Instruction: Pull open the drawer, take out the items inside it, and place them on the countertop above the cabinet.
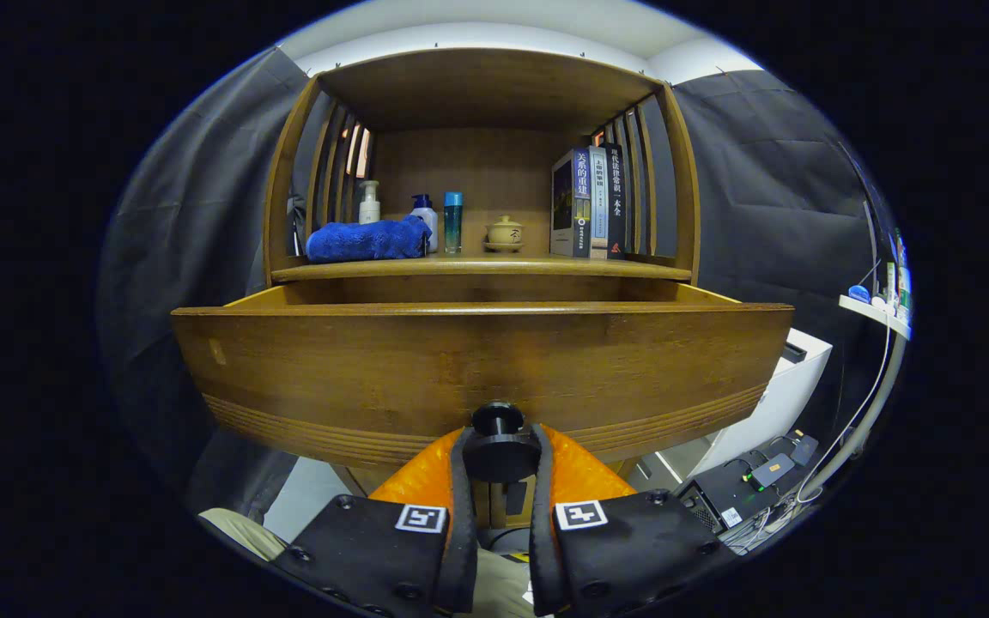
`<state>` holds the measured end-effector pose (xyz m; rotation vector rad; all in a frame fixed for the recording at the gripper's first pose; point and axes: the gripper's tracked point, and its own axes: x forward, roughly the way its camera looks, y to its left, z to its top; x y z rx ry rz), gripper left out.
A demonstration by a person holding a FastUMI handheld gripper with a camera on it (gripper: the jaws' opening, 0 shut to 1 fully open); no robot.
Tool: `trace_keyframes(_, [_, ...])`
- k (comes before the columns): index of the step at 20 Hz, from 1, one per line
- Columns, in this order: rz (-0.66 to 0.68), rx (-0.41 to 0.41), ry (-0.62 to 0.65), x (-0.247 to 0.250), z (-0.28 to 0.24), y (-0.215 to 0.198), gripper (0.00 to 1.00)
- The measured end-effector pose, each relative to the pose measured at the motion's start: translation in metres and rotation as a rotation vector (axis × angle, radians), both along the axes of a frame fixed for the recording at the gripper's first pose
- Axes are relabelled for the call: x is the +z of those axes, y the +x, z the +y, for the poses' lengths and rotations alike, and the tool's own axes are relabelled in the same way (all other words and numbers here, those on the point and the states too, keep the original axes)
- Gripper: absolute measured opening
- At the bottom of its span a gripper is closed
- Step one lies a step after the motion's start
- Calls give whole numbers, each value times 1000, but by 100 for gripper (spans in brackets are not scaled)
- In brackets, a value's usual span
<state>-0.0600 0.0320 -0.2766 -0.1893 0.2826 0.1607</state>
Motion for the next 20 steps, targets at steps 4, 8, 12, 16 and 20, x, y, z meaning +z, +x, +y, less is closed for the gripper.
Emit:
trace_keyframes(4, [20,6,-8,-2,-4,-19,33])
trace_keyframes(8, [27,8,4,-2,-5,-25,33])
trace_keyframes(12, [78,-20,26,-2,-6,-27,38])
trace_keyframes(16, [118,-34,58,14,-3,-33,50])
trace_keyframes(20, [62,-17,30,69,-2,-34,70])
